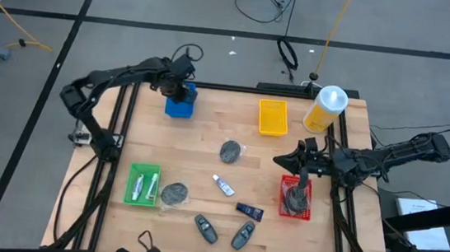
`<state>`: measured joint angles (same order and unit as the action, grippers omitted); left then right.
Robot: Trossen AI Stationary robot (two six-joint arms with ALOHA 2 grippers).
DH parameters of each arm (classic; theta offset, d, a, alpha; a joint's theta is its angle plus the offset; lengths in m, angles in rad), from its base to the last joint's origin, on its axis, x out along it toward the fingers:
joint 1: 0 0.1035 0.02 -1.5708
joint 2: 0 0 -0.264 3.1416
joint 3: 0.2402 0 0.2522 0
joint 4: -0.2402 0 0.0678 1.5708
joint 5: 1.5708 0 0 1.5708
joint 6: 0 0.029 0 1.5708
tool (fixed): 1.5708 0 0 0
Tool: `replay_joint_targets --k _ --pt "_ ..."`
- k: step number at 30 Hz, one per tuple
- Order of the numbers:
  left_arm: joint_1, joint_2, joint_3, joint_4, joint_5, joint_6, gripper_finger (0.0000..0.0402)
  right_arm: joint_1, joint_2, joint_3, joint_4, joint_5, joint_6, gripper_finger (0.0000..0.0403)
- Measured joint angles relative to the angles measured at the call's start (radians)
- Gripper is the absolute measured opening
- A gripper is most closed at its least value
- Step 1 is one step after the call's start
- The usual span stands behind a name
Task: Pick & Place Travel size toiletries
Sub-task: Put the dark blue shaving cream into the blue bin, then put the black hairbrush into the red bin
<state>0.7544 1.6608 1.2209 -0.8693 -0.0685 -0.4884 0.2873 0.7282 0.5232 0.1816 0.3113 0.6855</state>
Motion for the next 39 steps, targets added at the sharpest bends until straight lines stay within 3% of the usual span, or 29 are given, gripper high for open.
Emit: replay_joint_targets --k 6,19,23,32,39 --pt "0.009 0.055 0.000 0.010 -0.003 -0.026 0.0113 -0.026 0.065 0.063 -0.170 -0.126 0.021 0.0000" --pt "0.031 0.064 0.000 0.005 0.047 -0.066 0.0116 -0.136 0.141 0.078 -0.185 -0.402 -0.022 0.0000" --pt "0.031 0.064 0.000 0.003 0.069 -0.071 0.0150 -0.145 0.144 0.078 -0.181 -0.420 -0.048 0.0000" --pt "0.031 0.064 0.000 0.005 0.115 -0.034 0.0271 -0.145 0.144 0.078 -0.046 -0.415 -0.097 0.0000" --pt "0.031 0.004 0.000 0.001 0.132 -0.014 0.0288 -0.189 0.144 0.078 0.129 -0.410 -0.179 0.0000"
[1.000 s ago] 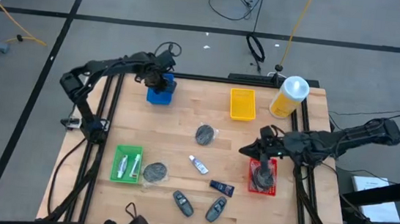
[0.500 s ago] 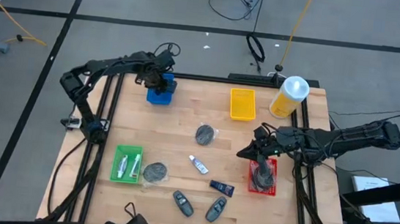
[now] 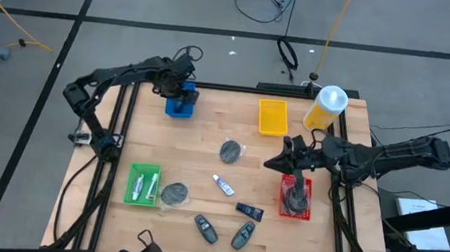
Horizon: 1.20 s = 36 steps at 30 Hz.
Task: Pick & Place Travel size toiletries
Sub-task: Put the black hairbrush into the red bin
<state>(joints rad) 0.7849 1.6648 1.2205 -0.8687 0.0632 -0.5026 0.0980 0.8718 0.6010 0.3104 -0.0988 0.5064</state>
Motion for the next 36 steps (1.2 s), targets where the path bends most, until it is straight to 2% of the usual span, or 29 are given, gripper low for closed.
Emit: replay_joint_targets --k 8,17,23,30,36 --pt "-0.052 -0.218 0.000 -0.003 -0.003 0.004 0.0256 -0.084 0.025 0.036 0.011 0.045 -0.007 0.0000" --pt "-0.292 -0.418 0.000 -0.053 0.000 0.045 0.0237 -0.146 0.205 0.203 -0.152 0.016 -0.056 0.0000" --pt "-0.459 -0.470 0.000 -0.152 -0.055 0.000 0.0235 -0.176 0.310 0.257 -0.288 -0.002 -0.097 0.0000" --pt "-0.623 -0.469 0.000 -0.152 -0.099 -0.025 0.0234 -0.219 0.473 0.278 -0.285 -0.104 -0.101 0.0000" --pt "-0.699 -0.456 -0.001 -0.152 -0.142 -0.089 0.0234 -0.221 0.592 0.277 -0.285 -0.111 -0.163 0.0000"
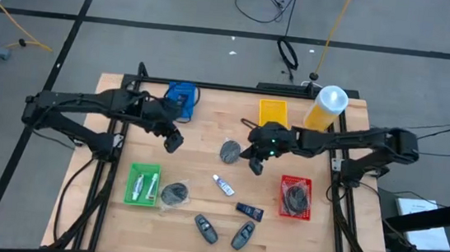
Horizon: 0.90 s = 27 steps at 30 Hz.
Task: Pick & Place Travel size toiletries
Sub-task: Put the black hairbrush into the red bin
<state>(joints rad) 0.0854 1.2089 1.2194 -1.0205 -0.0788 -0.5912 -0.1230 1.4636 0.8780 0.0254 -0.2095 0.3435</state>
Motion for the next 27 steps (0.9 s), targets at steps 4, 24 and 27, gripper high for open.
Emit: replay_joint_targets --k 4,24,27 --pt "-0.025 0.000 0.000 -0.002 -0.001 -0.024 0.0234 0.000 0.038 0.000 0.026 0.003 -0.162 0.0000" --pt "-0.055 0.000 0.000 0.037 -0.037 -0.069 0.0234 -0.058 0.127 -0.001 0.056 0.162 -0.489 0.0048" --pt "-0.055 0.000 0.000 0.042 -0.037 -0.069 0.0235 -0.067 0.157 -0.001 0.047 0.158 -0.489 0.0091"
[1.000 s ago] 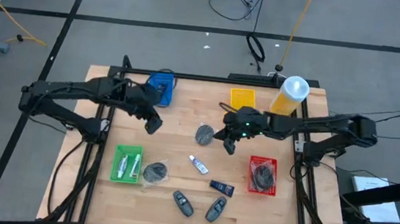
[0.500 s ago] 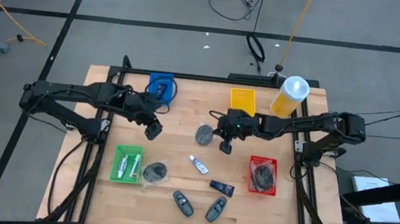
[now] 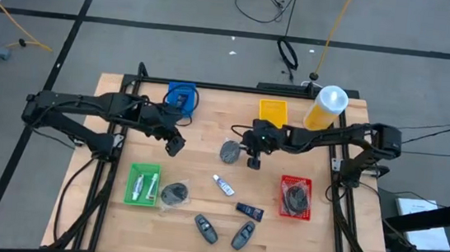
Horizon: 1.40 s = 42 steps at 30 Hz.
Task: Pick & Place Travel size toiletries
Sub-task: Put the black hairbrush into the red bin
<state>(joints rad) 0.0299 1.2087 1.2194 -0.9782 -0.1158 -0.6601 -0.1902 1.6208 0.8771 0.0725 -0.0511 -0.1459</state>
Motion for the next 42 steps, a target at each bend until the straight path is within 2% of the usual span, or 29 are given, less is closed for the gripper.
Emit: replay_joint_targets --k 6,10,13,17,22,28,35,40,42 --pt "0.000 0.000 0.000 0.001 -0.002 0.000 0.0235 0.000 0.058 0.001 0.010 -0.002 0.000 0.0182" --pt "0.000 0.000 0.000 0.002 -0.021 0.000 0.0235 0.000 0.106 0.000 0.029 -0.001 -0.003 0.0229" --pt "0.000 0.000 0.000 0.002 -0.021 0.000 0.0235 0.000 0.142 0.000 0.030 0.026 -0.020 0.0250" --pt "0.000 0.000 0.000 0.003 -0.022 0.000 0.0235 -0.006 0.175 0.002 0.041 0.067 0.014 0.0254" --pt "0.000 0.000 0.001 0.003 -0.024 0.001 0.0234 -0.015 0.191 0.002 0.034 0.025 0.096 0.0223" --pt "0.000 0.000 0.002 0.003 -0.025 0.023 0.0235 -0.026 0.191 0.004 0.009 0.027 0.182 0.0140" --pt "0.000 0.000 0.002 0.002 -0.025 0.027 0.0235 -0.025 0.153 0.000 -0.028 0.020 0.209 0.0050" --pt "0.000 0.000 0.002 0.002 -0.025 0.041 0.0234 -0.024 0.102 -0.003 -0.054 0.020 0.218 0.0008" --pt "0.000 0.000 0.002 0.002 -0.025 0.046 0.0235 -0.024 0.079 -0.003 -0.055 0.020 0.218 0.0003"
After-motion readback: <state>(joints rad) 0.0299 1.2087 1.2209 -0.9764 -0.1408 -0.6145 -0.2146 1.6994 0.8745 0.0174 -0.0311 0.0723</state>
